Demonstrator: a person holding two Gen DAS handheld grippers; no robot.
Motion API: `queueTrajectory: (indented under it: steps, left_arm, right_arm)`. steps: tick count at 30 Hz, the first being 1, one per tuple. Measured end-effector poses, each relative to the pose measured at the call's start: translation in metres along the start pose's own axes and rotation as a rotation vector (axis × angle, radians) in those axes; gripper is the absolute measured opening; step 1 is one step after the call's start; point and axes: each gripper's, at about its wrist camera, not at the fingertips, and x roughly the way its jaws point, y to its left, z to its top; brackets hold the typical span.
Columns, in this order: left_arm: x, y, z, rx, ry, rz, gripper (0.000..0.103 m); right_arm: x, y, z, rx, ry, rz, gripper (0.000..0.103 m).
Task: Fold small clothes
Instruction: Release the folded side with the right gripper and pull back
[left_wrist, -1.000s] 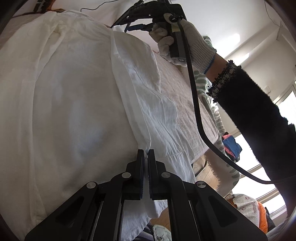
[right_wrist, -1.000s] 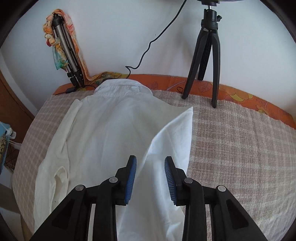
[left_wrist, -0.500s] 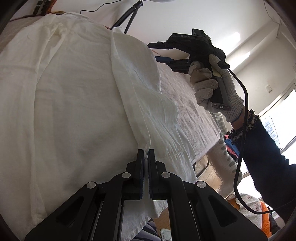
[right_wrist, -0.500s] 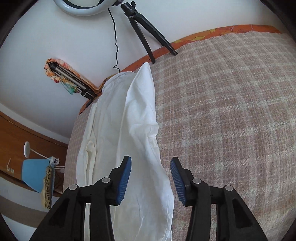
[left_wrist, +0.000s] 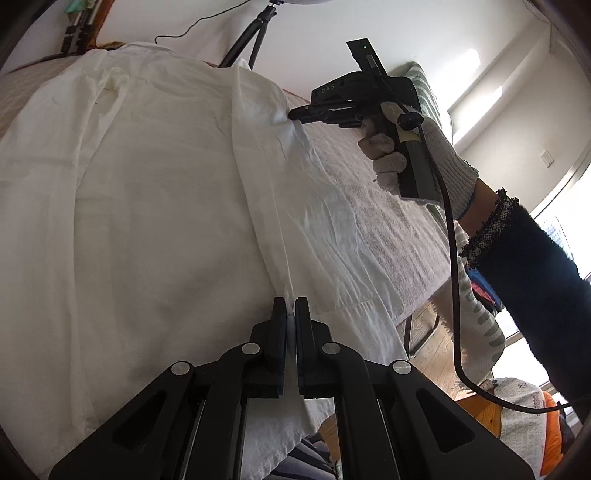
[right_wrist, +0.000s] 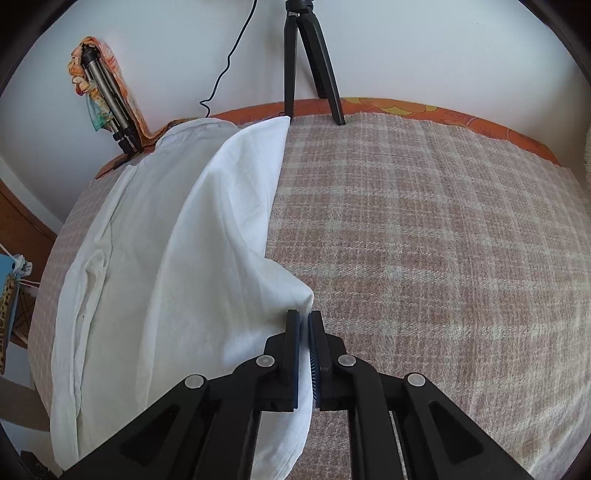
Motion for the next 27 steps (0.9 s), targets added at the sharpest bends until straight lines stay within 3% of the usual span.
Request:
queueTrajectory:
  steps: [1,3,6,9,11,15,18,23,27]
  left_arm:
    - [-0.004,-0.003,0.000,0.014,-0.008,0.017,0.009]
    - [-0.012,-0.008,-0.001,0.041,-0.035,0.042,0.014]
    - [-0.023,-0.021,-0.004,0.111,-0.081,0.081,0.016]
    - [-0.030,-0.033,-0.007,0.172,-0.098,0.069,0.023]
    - [-0.027,-0.045,-0.009,0.221,-0.088,0.051,0.032]
    - [-0.012,-0.070,-0.015,0.318,-0.041,0.030,0.036]
    - [0.008,-0.087,-0.018,0.373,-0.002,0.033,0.048]
    - [0.040,-0.112,-0.017,0.431,0.030,0.030,0.050]
    - [0.063,-0.126,-0.019,0.479,0.042,0.068,0.050]
  right_arm:
    - [-0.007,-0.006,-0.003,0.023,-0.012,0.011,0.024]
    - [-0.024,-0.015,-0.010,0.061,-0.046,0.041,0.033]
    - [-0.053,-0.022,-0.025,0.090,-0.093,0.087,0.034]
    - [-0.082,-0.027,-0.048,0.108,-0.137,0.123,0.037]
    - [-0.101,-0.033,-0.066,0.133,-0.165,0.143,0.040]
    - [-0.131,-0.045,-0.102,0.193,-0.205,0.179,0.042]
    - [-0.150,-0.056,-0.126,0.223,-0.232,0.177,0.042]
    - [-0.176,-0.078,-0.153,0.270,-0.268,0.166,0.042]
    - [-0.189,-0.096,-0.170,0.312,-0.277,0.148,0.042]
